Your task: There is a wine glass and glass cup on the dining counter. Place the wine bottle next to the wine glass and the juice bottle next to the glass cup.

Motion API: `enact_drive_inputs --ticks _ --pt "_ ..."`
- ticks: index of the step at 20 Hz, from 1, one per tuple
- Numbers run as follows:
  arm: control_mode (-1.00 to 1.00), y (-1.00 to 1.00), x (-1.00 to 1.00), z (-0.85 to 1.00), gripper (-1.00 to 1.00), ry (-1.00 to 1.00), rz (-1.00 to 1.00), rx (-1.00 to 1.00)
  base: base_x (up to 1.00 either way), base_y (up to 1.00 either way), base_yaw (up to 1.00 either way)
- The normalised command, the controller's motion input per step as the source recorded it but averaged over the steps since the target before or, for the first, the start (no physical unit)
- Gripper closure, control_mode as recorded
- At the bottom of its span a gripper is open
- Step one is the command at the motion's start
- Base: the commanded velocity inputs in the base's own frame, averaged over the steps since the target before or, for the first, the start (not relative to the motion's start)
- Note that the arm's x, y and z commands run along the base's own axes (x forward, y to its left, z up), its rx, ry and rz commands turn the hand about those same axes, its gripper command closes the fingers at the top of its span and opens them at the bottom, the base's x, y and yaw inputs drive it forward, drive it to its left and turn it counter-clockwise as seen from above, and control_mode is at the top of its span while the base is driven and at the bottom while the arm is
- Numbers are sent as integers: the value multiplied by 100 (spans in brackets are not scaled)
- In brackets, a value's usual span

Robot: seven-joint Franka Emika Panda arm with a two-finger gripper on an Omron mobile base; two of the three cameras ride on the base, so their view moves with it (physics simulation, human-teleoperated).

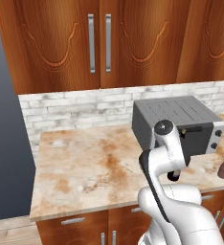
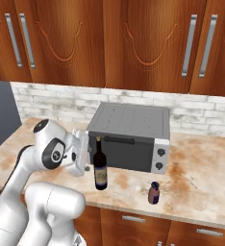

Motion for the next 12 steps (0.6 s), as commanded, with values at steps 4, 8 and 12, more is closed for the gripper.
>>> enact_drive_inputs --ticks 4,8,12 --pt "-100 -13 11 -21 -100 4 0 -9 0 0 0" --pt "-100 -8 17 -22 -100 1 0 -4 0 0 0" --pt "-100 0 26 -25 -100 4 0 -3 0 0 0"
